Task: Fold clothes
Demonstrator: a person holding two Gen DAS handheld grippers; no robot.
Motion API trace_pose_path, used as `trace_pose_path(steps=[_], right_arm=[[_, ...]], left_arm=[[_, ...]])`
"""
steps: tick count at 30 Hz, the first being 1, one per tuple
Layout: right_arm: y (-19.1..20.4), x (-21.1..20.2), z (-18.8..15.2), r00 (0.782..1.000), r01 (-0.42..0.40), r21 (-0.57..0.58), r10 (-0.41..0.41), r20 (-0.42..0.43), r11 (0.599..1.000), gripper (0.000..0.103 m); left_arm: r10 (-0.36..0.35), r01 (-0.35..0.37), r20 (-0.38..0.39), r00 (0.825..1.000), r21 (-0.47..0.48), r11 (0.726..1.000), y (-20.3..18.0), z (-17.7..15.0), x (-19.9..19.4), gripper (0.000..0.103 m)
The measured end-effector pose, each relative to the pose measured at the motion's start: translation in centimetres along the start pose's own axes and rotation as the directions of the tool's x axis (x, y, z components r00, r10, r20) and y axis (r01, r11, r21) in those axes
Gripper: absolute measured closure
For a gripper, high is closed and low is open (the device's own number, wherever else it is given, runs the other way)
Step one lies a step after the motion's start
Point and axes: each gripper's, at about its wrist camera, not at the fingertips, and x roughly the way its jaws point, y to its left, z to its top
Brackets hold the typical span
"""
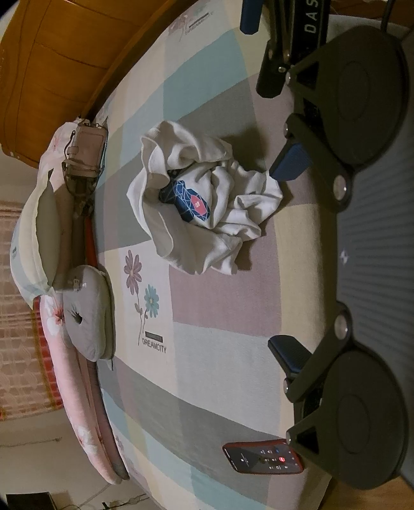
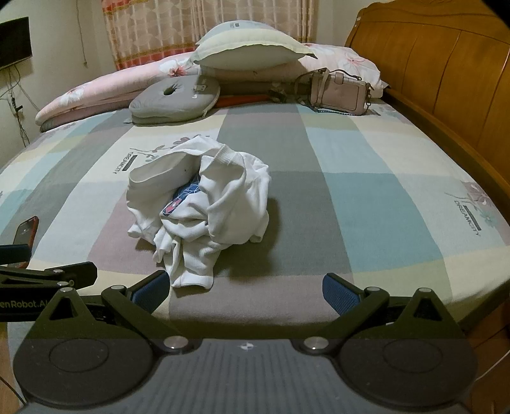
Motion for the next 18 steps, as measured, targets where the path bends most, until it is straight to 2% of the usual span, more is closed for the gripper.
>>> trace_pose_path(steps=[4,10,18], right_arm=[[0.0,0.0,0.0,1.000,0.000,0.000,0.000,0.000,1.000,0.000],[0.0,0.1,0.0,1.000,0.001,0.000,-0.001,-0.001,1.000,0.000],[-0.1,-0.1,0.2,1.000,-0.010,-0.012,0.010,0.003,1.000,0.000]], left_arm=[[-0.005,0.005,0.000,1.000,-0.012,1.000,0.8,-0.2,0.0,0.001],[0.019,-0.019,0.000,1.000,-0.006,1.000,-1.2,0.0,0.0,0.001],[0.013,-0.013,-0.008,1.000,0.003,1.000,-1.4,0.3,0.4,0.001]])
